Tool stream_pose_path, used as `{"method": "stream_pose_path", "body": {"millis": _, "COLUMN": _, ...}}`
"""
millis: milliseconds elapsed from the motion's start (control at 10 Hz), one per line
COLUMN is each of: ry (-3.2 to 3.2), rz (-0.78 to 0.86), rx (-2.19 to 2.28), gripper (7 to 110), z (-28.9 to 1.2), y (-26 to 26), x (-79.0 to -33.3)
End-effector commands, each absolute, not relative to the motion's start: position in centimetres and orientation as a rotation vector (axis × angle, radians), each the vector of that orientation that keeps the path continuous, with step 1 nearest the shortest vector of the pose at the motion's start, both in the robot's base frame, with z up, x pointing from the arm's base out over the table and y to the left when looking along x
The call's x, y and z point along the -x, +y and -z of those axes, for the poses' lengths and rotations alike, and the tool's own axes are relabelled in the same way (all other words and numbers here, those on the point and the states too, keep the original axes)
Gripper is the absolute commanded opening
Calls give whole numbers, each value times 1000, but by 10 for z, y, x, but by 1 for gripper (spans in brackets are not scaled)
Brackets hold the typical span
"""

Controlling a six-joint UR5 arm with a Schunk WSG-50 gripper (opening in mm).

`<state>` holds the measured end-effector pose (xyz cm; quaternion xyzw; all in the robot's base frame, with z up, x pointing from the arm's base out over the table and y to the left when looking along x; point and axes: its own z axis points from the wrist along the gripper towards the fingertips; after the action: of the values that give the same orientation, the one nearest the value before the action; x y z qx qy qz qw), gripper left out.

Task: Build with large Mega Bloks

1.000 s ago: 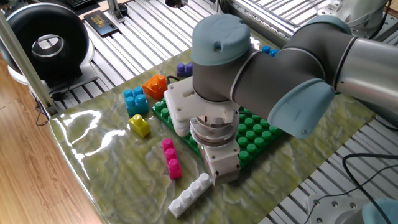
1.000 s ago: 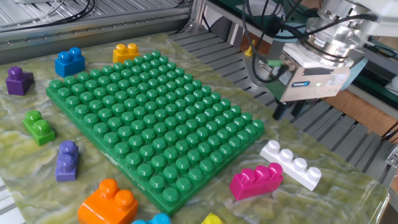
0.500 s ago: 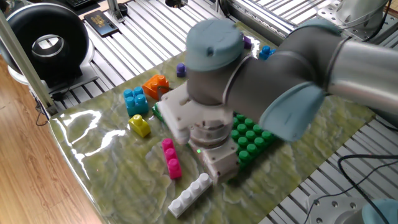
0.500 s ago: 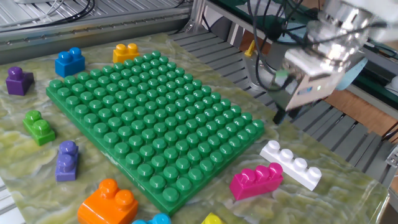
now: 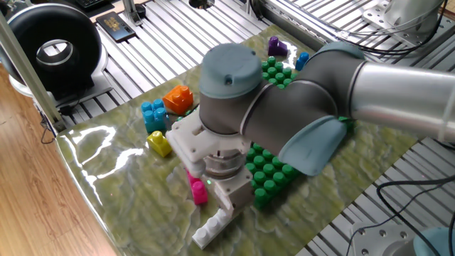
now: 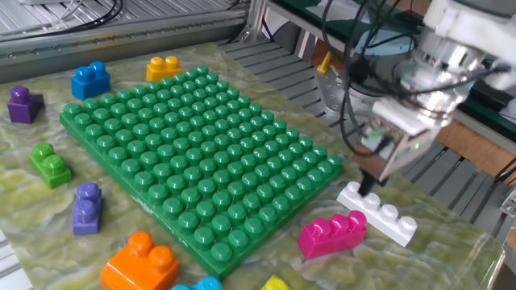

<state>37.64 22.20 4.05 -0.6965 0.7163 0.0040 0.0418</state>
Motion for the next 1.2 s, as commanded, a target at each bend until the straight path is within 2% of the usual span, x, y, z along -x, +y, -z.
{"method": "stream_pose_path", "body": {"millis": 0, "ry": 2137, "rz": -64, "rx": 2196, "gripper": 44, "z": -33, "y": 232, "x": -368}}
{"method": "stream_pose_path", "body": {"millis": 300, "ry": 2159, "rz": -59, "rx": 2253, "gripper": 44, "z": -34, "y": 218, "x": -347}}
{"method": "stream_pose_path", "body": {"millis": 600, "ry": 2178, "rz": -49, "rx": 2217, "gripper": 44, "z": -26, "y": 225, "x": -342}}
{"method": "stream_pose_path", "body": {"millis": 1100, "ry": 2162, "rz": -5, "rx": 2216, "gripper": 44, "z": -17, "y": 222, "x": -353}}
